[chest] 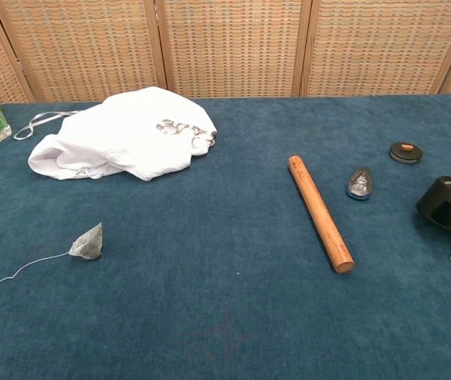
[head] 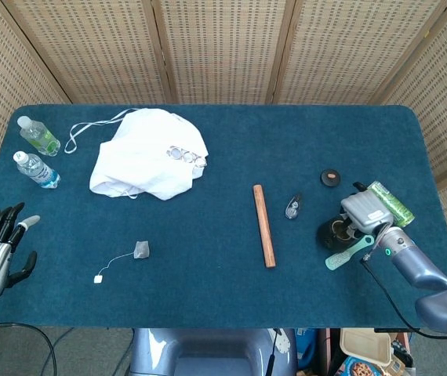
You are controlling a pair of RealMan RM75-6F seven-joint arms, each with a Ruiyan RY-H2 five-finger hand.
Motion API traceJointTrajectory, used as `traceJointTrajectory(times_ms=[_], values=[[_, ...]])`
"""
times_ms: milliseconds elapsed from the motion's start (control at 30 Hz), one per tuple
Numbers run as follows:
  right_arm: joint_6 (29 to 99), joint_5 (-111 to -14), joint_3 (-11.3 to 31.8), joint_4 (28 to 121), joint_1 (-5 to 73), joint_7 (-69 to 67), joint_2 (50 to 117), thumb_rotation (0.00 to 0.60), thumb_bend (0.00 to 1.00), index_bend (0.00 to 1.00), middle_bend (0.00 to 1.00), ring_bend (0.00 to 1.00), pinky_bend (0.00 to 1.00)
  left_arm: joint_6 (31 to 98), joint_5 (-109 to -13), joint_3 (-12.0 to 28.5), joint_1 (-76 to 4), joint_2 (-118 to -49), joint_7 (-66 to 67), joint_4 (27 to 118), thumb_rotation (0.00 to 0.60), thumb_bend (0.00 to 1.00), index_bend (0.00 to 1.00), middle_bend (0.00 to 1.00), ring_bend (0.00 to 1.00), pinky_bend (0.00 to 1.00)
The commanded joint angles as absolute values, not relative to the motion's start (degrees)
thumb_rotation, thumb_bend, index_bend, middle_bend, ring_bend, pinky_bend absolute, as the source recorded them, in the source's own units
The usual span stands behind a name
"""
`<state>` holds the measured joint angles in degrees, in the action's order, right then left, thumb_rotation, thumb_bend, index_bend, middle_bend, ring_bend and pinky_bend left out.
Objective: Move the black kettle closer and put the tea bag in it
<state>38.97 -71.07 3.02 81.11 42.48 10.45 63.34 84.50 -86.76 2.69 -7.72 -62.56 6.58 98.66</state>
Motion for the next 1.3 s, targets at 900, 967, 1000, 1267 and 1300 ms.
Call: traceJointTrajectory(times_ms=[900,967,1000,1267,1300], values=[[45.1,-78.5,9.6,98.9,49.5,18.8,59.1,0.600,0.42,0.86,0.75,0.43,0.14,84.5,-86.1,2.9,-7.6,-63.2,5.2,96.8,0.600,0.47,0.18,0.05,0.02,0.00],[45.8,-79.2,10.1,99.5,50.0,19.5,59.8,0.600,0.42,0.86,0.75,0.43,0.14,84.6,-86.1,2.8,-7.4,-63.3,4.8,96.5,0.600,0.47,0.18,0.05,0.02,0.00],[45.9,-79.2,10.2,99.5,50.1,19.6,60.0,0.600,0.42,0.86,0.75,0.43,0.14,84.6,-86.1,2.8,-7.4,-63.3,4.8,96.4,0.600,0.47,0.18,0.05,0.02,0.00],[46.1,-79.5,11.2,100.6,52.2,21.8,62.1,0.600,0.42,0.86,0.75,0.43,0.14,84.7,-85.7,2.6,-7.0,-63.4,3.9,95.4,0.600,0.47,0.18,0.05,0.02,0.00],[46.1,-79.5,11.3,100.7,52.5,22.0,62.4,0.600,0.42,0.86,0.75,0.43,0.14,84.7,-85.7,2.6,-6.9,-63.3,3.8,95.3,0.600,0.47,0.18,0.05,0.02,0.00]])
